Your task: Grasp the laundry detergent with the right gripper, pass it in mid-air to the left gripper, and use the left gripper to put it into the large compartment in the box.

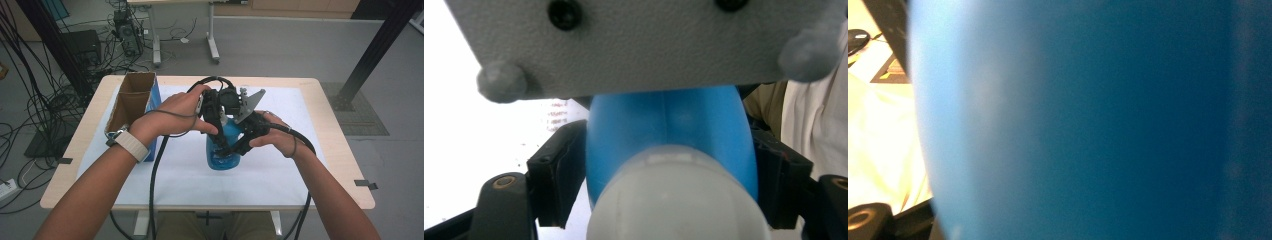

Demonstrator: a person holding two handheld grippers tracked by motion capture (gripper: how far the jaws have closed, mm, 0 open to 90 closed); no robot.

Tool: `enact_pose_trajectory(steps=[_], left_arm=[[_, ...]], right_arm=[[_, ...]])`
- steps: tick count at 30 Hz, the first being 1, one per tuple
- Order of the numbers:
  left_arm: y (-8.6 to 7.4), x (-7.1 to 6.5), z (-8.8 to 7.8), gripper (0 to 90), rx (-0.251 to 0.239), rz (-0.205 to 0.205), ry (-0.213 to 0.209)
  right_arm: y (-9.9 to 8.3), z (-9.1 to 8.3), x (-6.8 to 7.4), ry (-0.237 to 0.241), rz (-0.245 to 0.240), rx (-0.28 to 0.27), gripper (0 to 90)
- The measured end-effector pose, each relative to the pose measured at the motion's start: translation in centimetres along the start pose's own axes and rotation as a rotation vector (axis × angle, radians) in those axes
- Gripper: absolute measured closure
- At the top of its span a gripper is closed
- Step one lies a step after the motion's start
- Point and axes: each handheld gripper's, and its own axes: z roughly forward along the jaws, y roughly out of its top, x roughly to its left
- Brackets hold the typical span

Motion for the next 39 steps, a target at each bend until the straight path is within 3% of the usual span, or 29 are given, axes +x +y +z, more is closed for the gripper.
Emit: enact_pose_trajectory(steps=[39], left_arm=[[0.09, -0.25, 0.50, 36.9, 0.037, 0.002, -0.011]], right_arm=[[-0.03, 0.39, 0.25, 0.011, -0.005, 0.016, 43.3]])
